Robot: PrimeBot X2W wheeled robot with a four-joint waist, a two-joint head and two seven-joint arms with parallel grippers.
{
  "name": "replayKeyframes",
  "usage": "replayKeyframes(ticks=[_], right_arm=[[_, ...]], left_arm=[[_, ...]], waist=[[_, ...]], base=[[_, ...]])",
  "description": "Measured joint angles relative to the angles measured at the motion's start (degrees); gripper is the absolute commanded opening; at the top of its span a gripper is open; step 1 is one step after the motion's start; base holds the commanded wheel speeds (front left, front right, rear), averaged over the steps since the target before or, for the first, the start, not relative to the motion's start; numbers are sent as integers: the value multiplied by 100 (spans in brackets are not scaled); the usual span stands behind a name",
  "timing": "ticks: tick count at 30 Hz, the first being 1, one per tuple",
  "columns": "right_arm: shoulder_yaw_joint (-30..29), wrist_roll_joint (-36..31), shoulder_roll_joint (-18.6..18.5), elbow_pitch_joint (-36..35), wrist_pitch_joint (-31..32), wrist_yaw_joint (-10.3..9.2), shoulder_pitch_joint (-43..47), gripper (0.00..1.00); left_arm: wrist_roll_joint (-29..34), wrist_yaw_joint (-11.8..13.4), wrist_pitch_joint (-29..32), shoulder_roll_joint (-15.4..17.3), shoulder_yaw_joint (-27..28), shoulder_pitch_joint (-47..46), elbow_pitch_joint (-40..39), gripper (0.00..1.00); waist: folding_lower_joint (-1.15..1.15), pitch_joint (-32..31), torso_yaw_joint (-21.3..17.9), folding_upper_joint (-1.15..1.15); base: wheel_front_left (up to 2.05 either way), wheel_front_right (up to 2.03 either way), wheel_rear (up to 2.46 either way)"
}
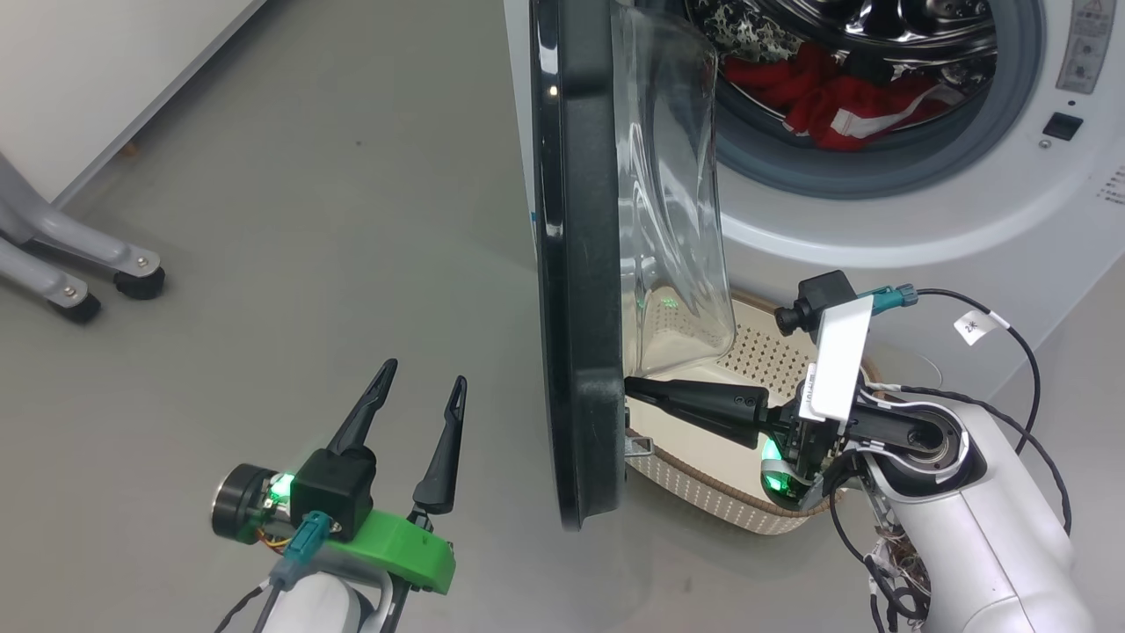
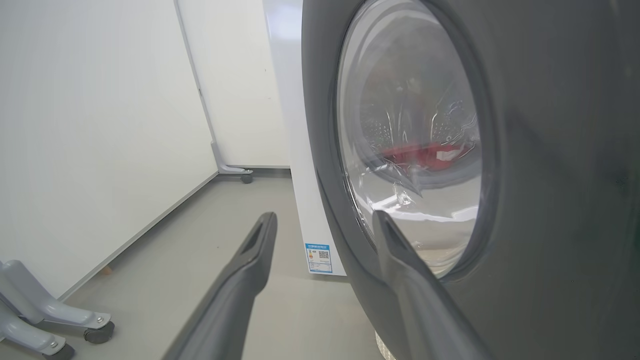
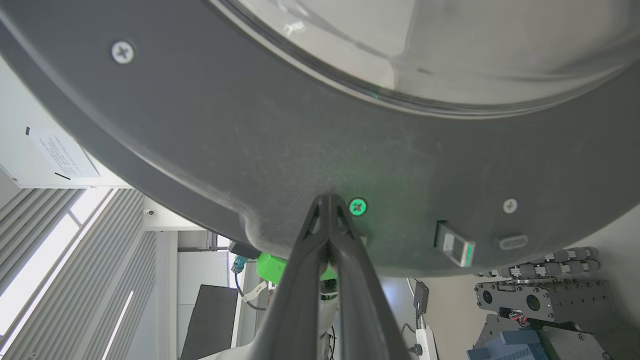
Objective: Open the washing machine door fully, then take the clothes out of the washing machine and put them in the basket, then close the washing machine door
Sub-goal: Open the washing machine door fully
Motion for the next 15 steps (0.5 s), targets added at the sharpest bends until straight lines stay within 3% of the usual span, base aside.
replayKeyframes(ticks=[15], right_arm=[[404, 112, 10, -209, -279, 1, 98, 0]], left_arm=[[21, -22, 0, 13, 205, 121, -89, 100]], waist=[[0, 2, 89, 0]], base=[[0, 0, 0]])
